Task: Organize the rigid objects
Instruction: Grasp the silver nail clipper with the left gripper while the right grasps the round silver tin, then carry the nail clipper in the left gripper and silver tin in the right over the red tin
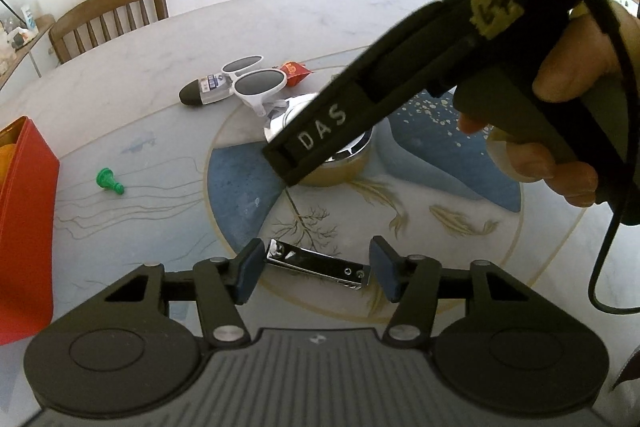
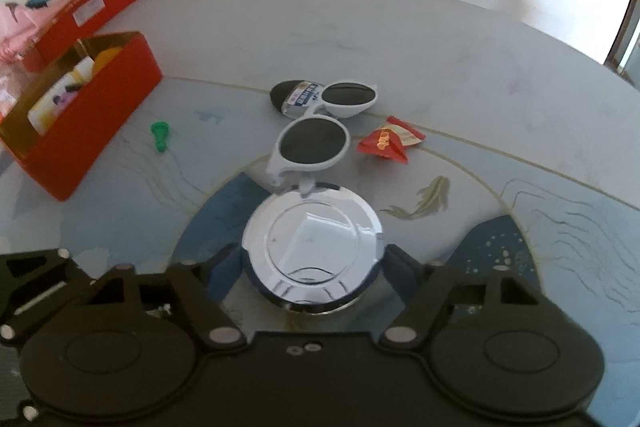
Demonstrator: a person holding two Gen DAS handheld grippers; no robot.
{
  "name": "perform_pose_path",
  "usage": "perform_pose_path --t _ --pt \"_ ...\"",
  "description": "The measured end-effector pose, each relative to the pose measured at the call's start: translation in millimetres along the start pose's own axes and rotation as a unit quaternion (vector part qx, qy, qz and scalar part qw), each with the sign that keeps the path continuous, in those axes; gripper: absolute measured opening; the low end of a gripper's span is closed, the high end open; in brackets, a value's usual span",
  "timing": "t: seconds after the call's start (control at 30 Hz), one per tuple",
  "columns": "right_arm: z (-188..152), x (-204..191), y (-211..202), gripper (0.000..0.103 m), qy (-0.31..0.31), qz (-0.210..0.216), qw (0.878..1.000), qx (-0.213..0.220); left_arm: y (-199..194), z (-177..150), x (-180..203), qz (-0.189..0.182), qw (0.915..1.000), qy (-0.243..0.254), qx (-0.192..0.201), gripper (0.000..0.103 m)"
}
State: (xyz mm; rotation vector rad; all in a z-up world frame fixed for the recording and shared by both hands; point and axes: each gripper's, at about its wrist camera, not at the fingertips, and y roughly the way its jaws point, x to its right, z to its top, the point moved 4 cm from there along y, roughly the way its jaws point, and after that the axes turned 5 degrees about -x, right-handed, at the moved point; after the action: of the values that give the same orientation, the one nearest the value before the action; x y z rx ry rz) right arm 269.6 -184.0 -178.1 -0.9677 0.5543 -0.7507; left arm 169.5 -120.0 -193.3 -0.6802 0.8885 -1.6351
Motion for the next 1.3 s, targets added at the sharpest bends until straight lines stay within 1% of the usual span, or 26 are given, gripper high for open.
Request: perform_pose_path --t 0.17,0.33,0.6,1.0,1.3 --pt "-3 0 -2 0.076 0.004 -0.003 1.000 0.000 -1 0 -2 -0.005 1.0000 -0.003 -0.004 0.057" --pt "-13 4 -16 0.075 0.026 0.014 1.000 0.004 -5 -4 -4 -0.015 0.9998 -0.008 -0.006 0.057" --pt "-23 0 -39 0.075 0.044 0.021 0.999 0.013 -17 -5 -19 -0.024 0.9990 -0.037 -0.003 0.057" --pt "-8 -31 -76 0.075 0.039 0.030 0.998 0.044 -55 -1 -52 -0.016 0.9969 -0.072 0.028 0.057" --pt "9 -62 -91 0.075 0.030 0.028 0.997 0.064 -89 0 -100 0.000 0.9916 -0.118 0.052 0.057"
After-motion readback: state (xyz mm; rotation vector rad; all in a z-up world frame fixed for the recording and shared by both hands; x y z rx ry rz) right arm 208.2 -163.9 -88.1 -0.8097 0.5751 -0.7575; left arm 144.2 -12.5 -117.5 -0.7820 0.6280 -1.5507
